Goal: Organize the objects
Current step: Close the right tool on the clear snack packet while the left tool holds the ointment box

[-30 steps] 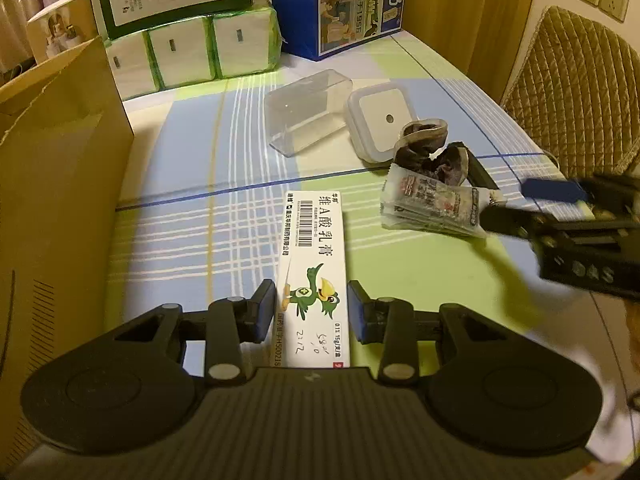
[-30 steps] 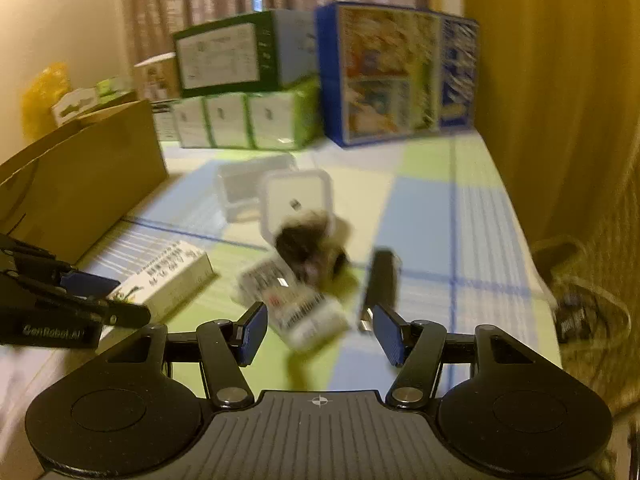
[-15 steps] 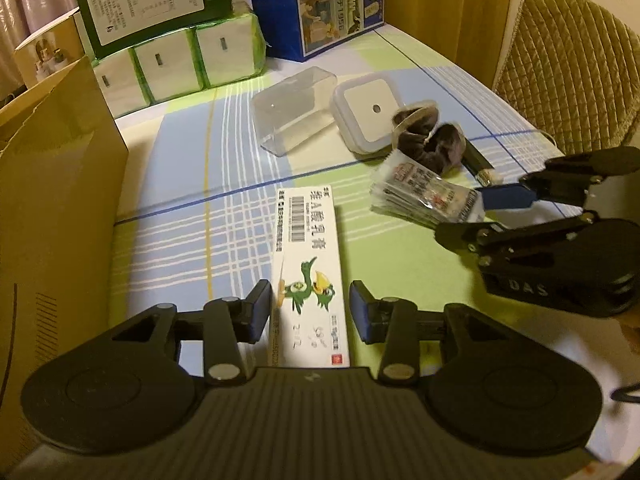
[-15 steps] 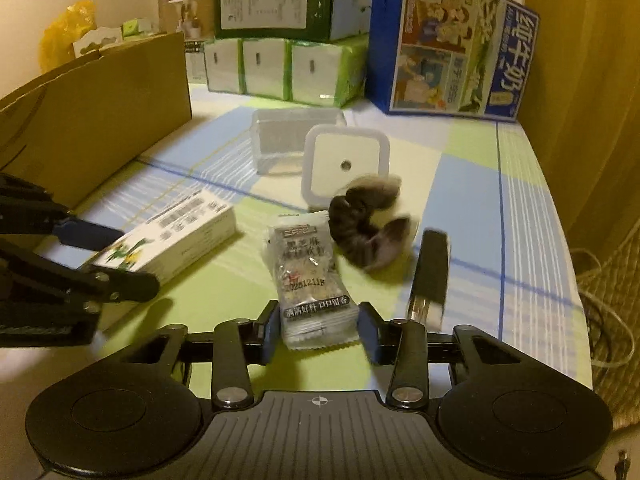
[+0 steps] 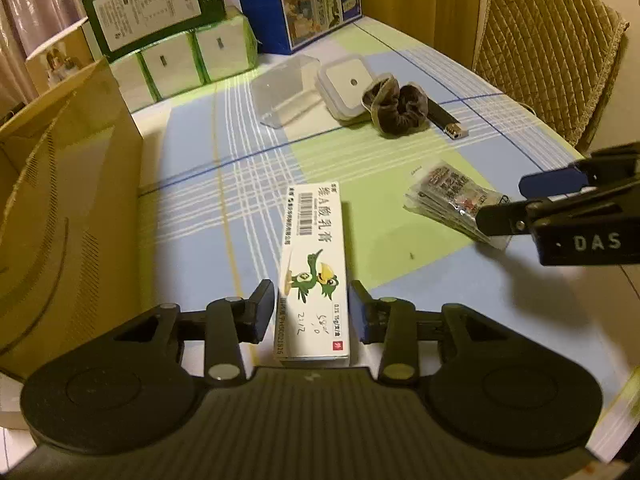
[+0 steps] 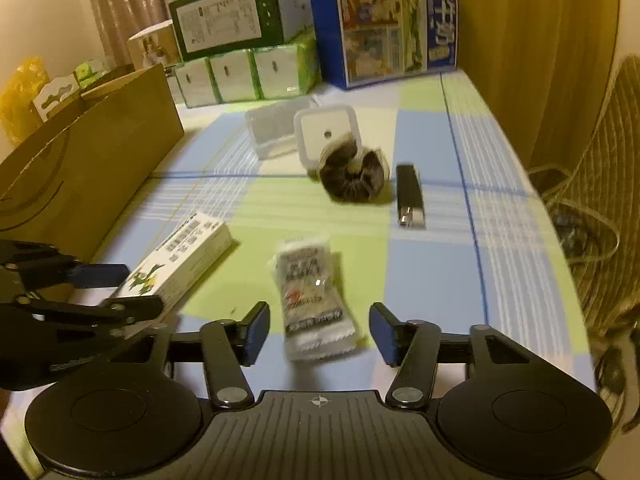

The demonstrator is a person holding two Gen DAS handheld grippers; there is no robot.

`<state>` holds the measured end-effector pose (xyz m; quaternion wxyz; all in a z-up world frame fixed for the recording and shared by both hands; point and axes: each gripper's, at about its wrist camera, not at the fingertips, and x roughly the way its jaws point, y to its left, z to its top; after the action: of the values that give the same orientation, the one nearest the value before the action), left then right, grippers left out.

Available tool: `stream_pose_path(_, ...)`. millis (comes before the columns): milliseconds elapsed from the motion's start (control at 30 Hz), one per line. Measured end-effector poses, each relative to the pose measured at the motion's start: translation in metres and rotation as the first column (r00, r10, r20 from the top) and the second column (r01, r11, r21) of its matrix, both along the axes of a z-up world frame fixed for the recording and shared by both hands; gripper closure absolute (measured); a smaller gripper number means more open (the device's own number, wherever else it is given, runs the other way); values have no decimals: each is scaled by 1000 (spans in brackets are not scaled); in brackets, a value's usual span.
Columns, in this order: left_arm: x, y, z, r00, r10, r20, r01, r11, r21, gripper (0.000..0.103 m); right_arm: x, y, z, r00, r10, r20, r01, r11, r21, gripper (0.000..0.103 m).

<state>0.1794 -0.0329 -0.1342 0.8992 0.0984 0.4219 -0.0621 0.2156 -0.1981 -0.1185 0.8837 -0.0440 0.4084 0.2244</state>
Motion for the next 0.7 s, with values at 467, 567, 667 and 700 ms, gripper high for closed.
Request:
stream_pose_path(467,25,-3,-6,999,-39,-21,39,999,2,59,17,33,-29,987,159,13,-156,981,-113,52)
stream_pose_path(567,30,-5,-11,998,-45,-34,45,999,4,59,18,32,-29,988,152,13,-150,982,-114,56)
stream_pose_path(667,33,-6,-14,998,-52,-39,52,999,2,60,20,31,-28,991,136,11,-134,985,-105,61)
stream_pose_path(700,34,-6,-14,998,-51,-38,51,999,-1,60,21,31,-28,991,133,12,-131,986,-104,64)
